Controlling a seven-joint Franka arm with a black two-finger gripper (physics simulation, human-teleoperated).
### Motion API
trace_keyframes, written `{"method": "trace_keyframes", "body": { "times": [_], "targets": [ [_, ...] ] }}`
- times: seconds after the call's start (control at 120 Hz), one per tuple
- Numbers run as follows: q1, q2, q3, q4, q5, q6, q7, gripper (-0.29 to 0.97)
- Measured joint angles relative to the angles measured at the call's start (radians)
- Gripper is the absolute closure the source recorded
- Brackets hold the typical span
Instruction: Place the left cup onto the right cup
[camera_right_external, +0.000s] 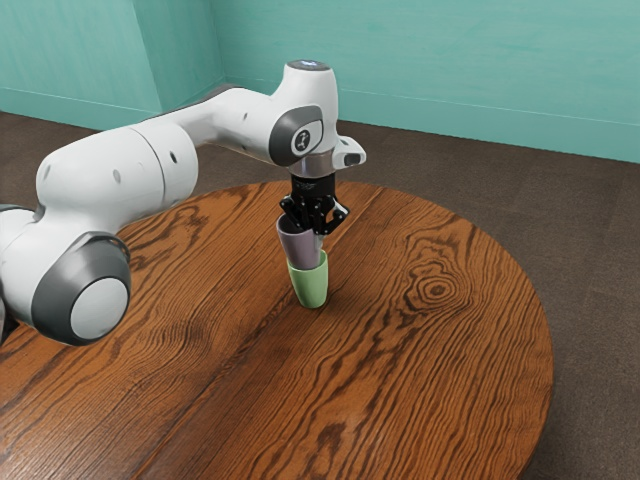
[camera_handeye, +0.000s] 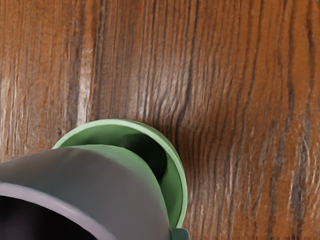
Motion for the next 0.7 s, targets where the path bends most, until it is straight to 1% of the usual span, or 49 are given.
{"method": "trace_keyframes", "body": {
  "times": [0.042, 0.208, 0.267, 0.333, 0.483, 0.7],
  "targets": [
    [0.0, 0.0, 0.0, 0.0, 0.0, 0.0, 0.0, 0.78],
    [-0.002, 0.0, 0.002, 0.0, -0.005, -0.007, 0.002, 0.42],
    [-0.002, 0.0, 0.002, 0.0, -0.005, -0.008, 0.002, 0.32],
    [-0.002, 0.0, 0.002, 0.001, -0.006, -0.01, 0.003, 0.24],
    [-0.002, 0.0, 0.002, 0.002, -0.006, -0.013, 0.003, 0.13],
    [-0.003, -0.005, 0.002, 0.041, -0.005, -0.034, 0.002, 0.06]
  ]
}}
